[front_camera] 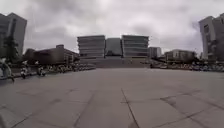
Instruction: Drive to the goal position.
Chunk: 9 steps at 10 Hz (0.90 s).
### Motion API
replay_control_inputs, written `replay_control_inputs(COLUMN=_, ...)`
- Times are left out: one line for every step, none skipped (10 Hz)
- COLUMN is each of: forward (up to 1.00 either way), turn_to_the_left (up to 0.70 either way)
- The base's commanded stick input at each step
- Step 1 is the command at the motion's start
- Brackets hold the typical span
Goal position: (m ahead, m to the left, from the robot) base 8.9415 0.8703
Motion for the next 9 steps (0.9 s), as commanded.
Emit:
replay_control_inputs(forward=1.0, turn_to_the_left=0.0)
replay_control_inputs(forward=1.0, turn_to_the_left=0.0)
replay_control_inputs(forward=1.0, turn_to_the_left=0.0)
replay_control_inputs(forward=1.0, turn_to_the_left=0.0)
replay_control_inputs(forward=1.0, turn_to_the_left=0.0)
replay_control_inputs(forward=1.0, turn_to_the_left=0.0)
replay_control_inputs(forward=1.0, turn_to_the_left=0.0)
replay_control_inputs(forward=1.0, turn_to_the_left=0.0)
replay_control_inputs(forward=1.0, turn_to_the_left=0.0)
